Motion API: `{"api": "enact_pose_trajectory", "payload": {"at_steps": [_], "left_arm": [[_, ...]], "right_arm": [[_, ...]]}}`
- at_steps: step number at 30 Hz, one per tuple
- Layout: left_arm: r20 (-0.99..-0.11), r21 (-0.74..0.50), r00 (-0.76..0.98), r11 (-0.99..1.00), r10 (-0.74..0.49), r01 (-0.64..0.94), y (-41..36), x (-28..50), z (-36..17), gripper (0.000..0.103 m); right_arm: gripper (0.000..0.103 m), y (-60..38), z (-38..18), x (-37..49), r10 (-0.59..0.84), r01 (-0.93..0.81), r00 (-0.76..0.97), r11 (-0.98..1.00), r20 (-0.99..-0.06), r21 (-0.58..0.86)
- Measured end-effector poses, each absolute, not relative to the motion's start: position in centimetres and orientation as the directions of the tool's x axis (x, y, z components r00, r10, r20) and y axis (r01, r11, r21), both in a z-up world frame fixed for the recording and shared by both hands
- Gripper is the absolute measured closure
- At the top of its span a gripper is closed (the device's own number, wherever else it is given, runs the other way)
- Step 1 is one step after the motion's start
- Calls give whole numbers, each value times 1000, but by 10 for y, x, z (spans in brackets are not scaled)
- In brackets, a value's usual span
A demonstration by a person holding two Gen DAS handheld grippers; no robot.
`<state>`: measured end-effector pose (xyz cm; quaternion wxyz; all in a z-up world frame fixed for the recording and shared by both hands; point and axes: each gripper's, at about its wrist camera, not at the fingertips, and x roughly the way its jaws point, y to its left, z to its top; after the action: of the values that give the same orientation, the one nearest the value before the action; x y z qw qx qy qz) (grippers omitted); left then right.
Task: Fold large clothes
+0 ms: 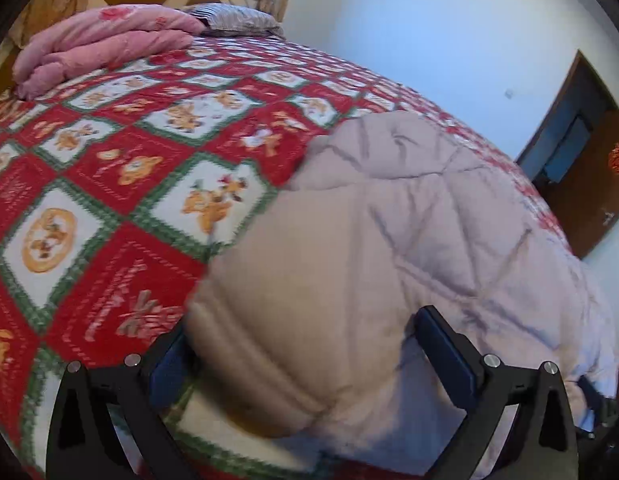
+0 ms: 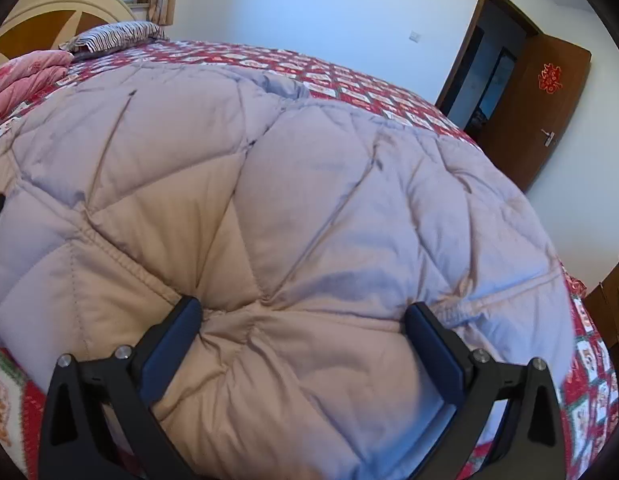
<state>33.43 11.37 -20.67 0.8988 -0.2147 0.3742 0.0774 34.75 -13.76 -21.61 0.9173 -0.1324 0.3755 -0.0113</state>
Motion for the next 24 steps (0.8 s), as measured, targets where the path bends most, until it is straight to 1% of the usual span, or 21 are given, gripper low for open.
{"api": "enact_pose_trajectory", "payload": {"at_steps": [2, 3, 4, 5, 7, 9, 10, 11, 12, 13, 14, 16, 19, 24], "left_arm": [[-688, -358, 724, 889, -43, -286, 112, 334, -204, 2], [-679, -367, 732, 888, -52, -278, 111, 335, -203, 5], [-673, -376, 736, 887, -64, -267, 110, 336, -203, 19], [-676, -381, 733, 888, -79, -255, 108, 336, -202, 29], [-673, -370, 736, 895, -75, -247, 105, 333, -198, 31], [-669, -380, 738, 895, -89, -236, 105, 334, -199, 31], [-667, -392, 738, 890, -101, -232, 108, 336, -202, 31], [-664, -407, 739, 884, -114, -229, 110, 337, -204, 34], [-657, -421, 744, 879, -125, -224, 112, 337, -206, 38], [-646, -431, 751, 878, -137, -210, 113, 336, -204, 53], [-635, -435, 759, 879, -145, -196, 114, 334, -202, 66], [-619, -441, 769, 881, -160, -172, 115, 331, -193, 73], [-590, -447, 791, 881, -162, -153, 118, 323, -180, 77], [-551, -448, 820, 884, -157, -132, 132, 304, -159, 79]], "right_arm": [[0, -139, -214, 351, -114, -79, 710, 967, -695, -240], [0, -138, -213, 353, -118, -83, 707, 966, -697, -247], [0, -137, -213, 354, -122, -86, 707, 963, -696, -257], [0, -137, -214, 355, -123, -87, 708, 962, -695, -259], [0, -137, -213, 353, -135, -71, 704, 964, -697, -258], [0, -133, -210, 344, -166, -54, 692, 958, -702, -280], [0, -129, -209, 341, -181, -52, 698, 952, -693, -301], [0, -126, -212, 336, -194, -49, 718, 944, -669, -327], [0, -125, -217, 335, -193, -50, 729, 942, -657, -333], [0, -129, -220, 337, -172, -54, 735, 949, -656, -310], [0, -134, -220, 339, -154, -56, 730, 958, -666, -282], [0, -139, -218, 343, -133, -63, 711, 966, -691, -250], [0, -135, -216, 342, -155, -48, 704, 963, -693, -265], [1, -118, -213, 336, -169, -48, 699, 958, -695, -281]]}}
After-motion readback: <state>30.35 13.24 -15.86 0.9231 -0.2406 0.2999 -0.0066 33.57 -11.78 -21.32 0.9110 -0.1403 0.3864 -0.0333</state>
